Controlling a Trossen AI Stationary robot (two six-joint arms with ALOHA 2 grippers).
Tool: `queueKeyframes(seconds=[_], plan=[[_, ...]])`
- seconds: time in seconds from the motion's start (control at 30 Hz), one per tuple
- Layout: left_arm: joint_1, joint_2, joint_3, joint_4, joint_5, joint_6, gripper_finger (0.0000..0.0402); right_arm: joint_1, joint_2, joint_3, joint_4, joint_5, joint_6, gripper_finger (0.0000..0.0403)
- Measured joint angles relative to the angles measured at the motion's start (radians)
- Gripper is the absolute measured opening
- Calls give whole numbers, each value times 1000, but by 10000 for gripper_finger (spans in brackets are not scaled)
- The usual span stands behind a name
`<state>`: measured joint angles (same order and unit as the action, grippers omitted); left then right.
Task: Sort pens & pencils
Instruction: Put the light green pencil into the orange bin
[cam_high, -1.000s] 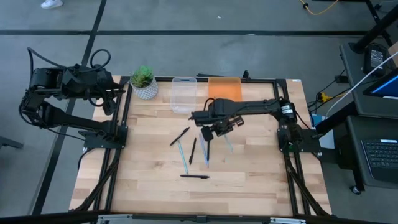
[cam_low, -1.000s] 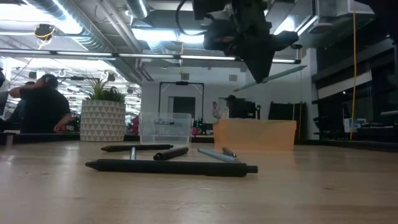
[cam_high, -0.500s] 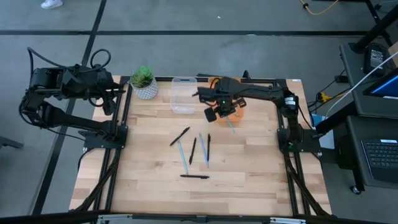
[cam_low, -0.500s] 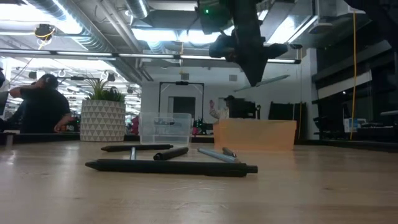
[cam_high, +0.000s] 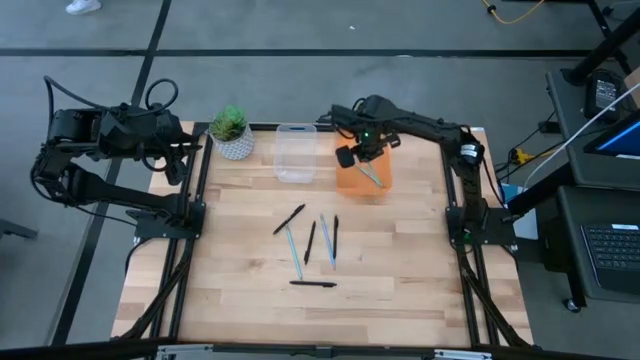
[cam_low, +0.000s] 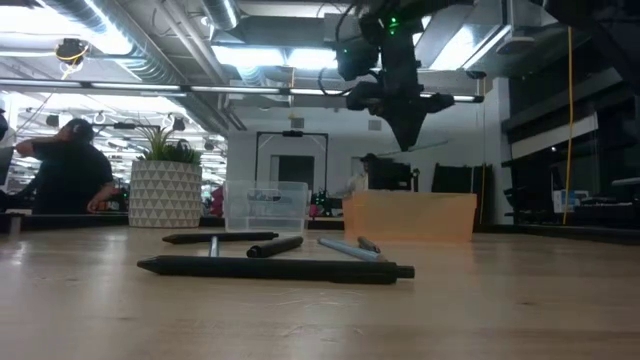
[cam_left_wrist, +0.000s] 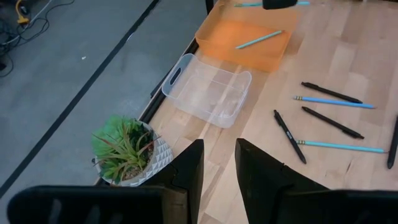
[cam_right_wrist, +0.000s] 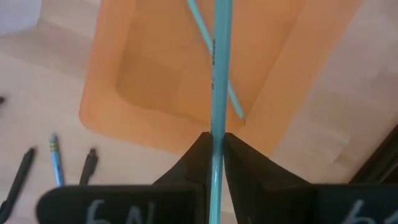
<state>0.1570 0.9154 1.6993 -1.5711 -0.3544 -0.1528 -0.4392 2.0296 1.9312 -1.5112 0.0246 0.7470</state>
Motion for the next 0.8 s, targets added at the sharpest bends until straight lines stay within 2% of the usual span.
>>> queueKeyframes(seconds=[0.27, 0.8], plan=[[0, 0, 0, 0, 0, -3, 86, -70, 1, -6, 51, -46, -53, 42], [0, 0, 0, 0, 0, -5, 86, -107, 18, -8, 84, -54, -97, 42]])
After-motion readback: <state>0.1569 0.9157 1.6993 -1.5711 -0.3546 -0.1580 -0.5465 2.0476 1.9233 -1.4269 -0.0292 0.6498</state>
